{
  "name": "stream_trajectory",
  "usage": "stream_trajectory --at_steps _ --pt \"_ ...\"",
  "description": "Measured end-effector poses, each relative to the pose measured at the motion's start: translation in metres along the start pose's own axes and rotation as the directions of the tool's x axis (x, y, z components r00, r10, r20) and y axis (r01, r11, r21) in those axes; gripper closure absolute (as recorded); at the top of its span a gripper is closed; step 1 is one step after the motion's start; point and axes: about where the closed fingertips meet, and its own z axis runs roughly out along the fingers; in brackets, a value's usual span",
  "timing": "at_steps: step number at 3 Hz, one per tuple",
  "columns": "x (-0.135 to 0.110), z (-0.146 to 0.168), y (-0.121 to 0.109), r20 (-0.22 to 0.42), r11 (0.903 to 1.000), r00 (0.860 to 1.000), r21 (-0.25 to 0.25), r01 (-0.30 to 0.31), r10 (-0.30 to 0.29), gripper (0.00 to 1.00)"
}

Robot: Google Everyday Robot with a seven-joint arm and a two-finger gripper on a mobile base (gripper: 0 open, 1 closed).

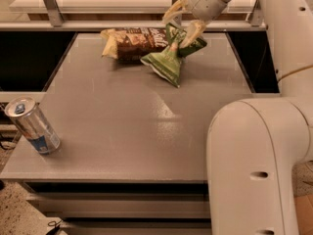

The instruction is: Move green jalapeno chip bag near brown chip bag

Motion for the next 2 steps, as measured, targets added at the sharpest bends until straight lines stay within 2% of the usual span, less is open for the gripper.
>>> stream_trajectory --at_steps 1,2 --pt "0.0017 -0.0006 -0.0013 -0.002 1.0 1.0 0.005 -0.003 0.003 0.0" --pt "0.0014 -0.001 -0.0027 0.003 0.9999 1.0 0.01 -0.001 0.001 0.0"
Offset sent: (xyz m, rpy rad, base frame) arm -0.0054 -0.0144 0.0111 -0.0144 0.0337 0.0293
